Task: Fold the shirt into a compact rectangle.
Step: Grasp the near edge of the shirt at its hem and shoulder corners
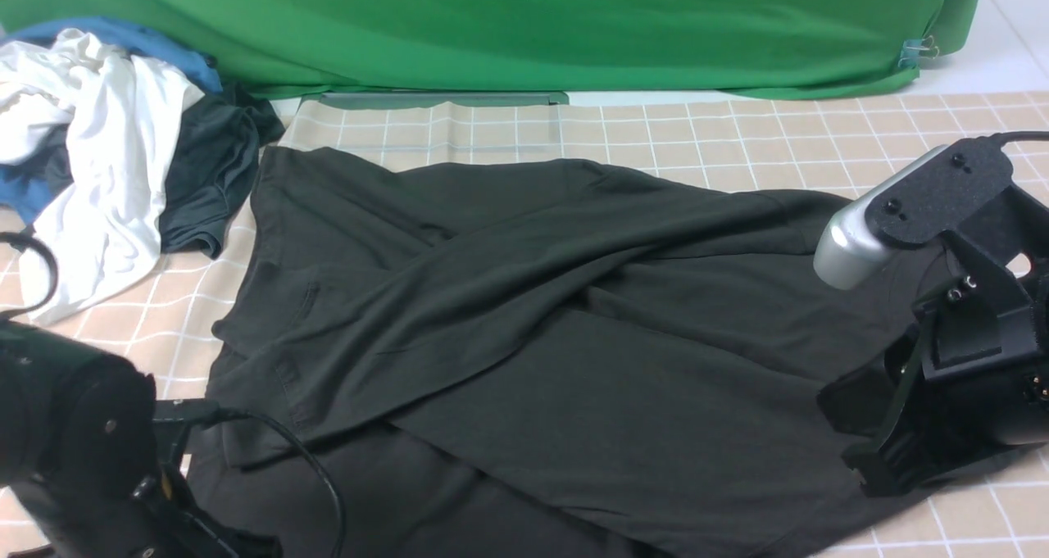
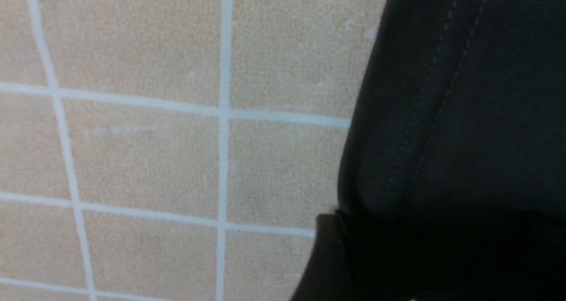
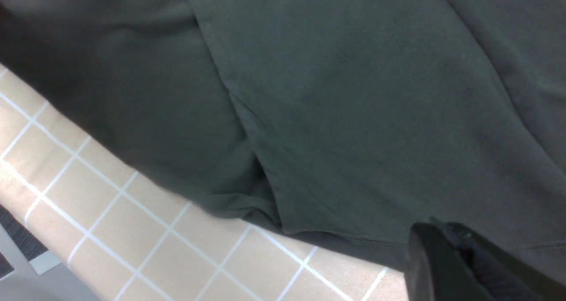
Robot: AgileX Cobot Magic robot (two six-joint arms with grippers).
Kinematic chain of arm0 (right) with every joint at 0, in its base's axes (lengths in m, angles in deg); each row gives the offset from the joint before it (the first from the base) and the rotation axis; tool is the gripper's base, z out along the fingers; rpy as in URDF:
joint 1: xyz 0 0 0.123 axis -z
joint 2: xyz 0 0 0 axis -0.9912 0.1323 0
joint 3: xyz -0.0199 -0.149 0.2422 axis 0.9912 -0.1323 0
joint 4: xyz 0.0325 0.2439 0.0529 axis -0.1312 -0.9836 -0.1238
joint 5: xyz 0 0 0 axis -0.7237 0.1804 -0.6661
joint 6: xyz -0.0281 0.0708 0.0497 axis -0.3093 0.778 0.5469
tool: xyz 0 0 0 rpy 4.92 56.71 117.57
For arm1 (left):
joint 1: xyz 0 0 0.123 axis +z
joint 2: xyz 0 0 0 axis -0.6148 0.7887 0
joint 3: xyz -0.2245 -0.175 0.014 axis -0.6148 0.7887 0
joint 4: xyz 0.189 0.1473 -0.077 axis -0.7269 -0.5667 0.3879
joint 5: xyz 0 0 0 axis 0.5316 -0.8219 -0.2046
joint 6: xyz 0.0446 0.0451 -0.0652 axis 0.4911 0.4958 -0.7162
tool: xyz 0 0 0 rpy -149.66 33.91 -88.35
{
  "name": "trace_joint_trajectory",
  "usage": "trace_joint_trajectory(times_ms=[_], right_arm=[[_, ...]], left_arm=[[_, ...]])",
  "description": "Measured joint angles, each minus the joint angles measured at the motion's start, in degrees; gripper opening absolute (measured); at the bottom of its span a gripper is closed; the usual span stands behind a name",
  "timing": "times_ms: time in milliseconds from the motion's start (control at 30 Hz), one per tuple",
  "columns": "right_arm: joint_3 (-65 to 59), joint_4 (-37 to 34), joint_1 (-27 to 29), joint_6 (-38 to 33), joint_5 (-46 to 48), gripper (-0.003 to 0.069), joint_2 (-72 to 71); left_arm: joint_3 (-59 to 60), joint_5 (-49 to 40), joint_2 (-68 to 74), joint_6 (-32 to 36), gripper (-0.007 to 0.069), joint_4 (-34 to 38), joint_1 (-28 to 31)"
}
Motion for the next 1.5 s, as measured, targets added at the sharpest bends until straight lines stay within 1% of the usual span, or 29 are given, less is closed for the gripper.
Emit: trace_joint_trajectory(times_ms=[67,133,167,200,233,267,333,433,567,633,700,767,900,1000,1067,1133,1233,1300,1367,1400,1433,1500], right_arm=[[0.0,-0.22,0.0,-0.24,-0.05,0.0034,0.0],[0.21,-0.35,0.0,-0.81,0.54,0.0034,0.0],[0.35,-0.35,0.0,-0.88,0.9,0.0034,0.0],[0.92,-0.35,0.0,-1.16,2.14,0.0034,0.0],[1.56,-0.29,0.0,-1.2,3.28,0.0034,0.0],[2.37,0.18,0.0,-1.2,4.46,0.0034,0.0],[4.53,1.45,0.0,-1.25,6.78,0.0034,0.0],[7.1,3.16,0.95,-1.08,9.96,0.0034,0.01],[8.02,4.14,5.33,-1.32,14.09,0.0034,0.53],[7.81,4.42,11.13,-2.47,16.58,0.0034,1.25],[6.53,4.59,15.79,-4.18,18.1,0.0034,1.6],[5.42,4.46,17.45,-4.96,18.71,0.0034,1.65],[1.34,1.89,18.34,-7.14,18.85,0.0034,1.71],[-0.43,-1.45,18.34,-7.56,16.83,0.0034,1.71],[-1.06,-3.24,18.34,-8.43,15.23,0.0034,1.71],[-1.11,-5.12,18.34,-9.46,14.03,0.0034,1.71],[-1.11,-6.27,18.34,-10.77,12.23,0.0034,1.71],[-1.11,-6.52,18.34,-11.55,11.67,0.0034,1.71],[-1.11,-6.59,18.34,-11.77,11.53,0.0035,1.71],[-1.11,-6.59,18.34,-11.88,11.36,0.0035,1.71],[-1.11,-6.59,18.34,-11.97,11.36,0.0035,1.71],[-1.11,-6.65,18.34,-12.77,11.03,0.0035,1.71]], left_arm=[[-0.45,-0.31,1.04,0.0,0.0431,0.52,0.0],[-1.21,-0.92,2.26,1.26,0.0303,1.65,0.0],[-1.35,-0.92,2.47,1.76,0.0277,1.91,0.0],[-1.52,-0.85,2.58,2.91,0.0162,2.92,0.0],[-1.57,-0.85,2.53,3.2,0.0106,2.84,0.0],[-1.57,-0.97,2.28,3.39,0.0068,2.45,0.0],[-1.05,-0.89,0.89,3.7,0.0033,2.06,0.0],[-0.07,-1.34,-2.1,3.76,0.002,1.57,0.0],[0.37,-6.02,-8.09,3.76,0.0019,0.86,0.0],[0.37,-7.75,-13.07,3.58,0.0019,0.3,0.0],[0.37,-8.58,-16.95,3.35,0.0019,0.16,0.0],[0.37,-8.71,-18.52,3.3,0.0019,0.04,0.0],[0.37,-9.68,-19.0,2.16,0.0019,-3.49,0.0],[0.42,-9.46,-17.73,-0.49,0.0019,-7.36,0.0],[0.42,-9.07,-16.84,-0.86,0.0019,-8.22,0.42],[0.42,-8.09,-15.07,-0.17,0.0019,-7.58,2.72],[0.42,-7.32,-12.1,2.59,0.0019,-5.87,7.72],[0.42,-6.46,-10.32,8.07,0.0021,-2.61,12.06],[0.42,-5.78,-9.36,14.84,0.0026,2.65,15.65],[0.42,-5.45,-9.14,18.98,0.0041,5.39,16.88],[0.42,-5.37,-9.16,20.49,0.0051,6.73,17.39],[0.42,-5.13,-9.11,23.09,0.0103,9.2,18.27]])
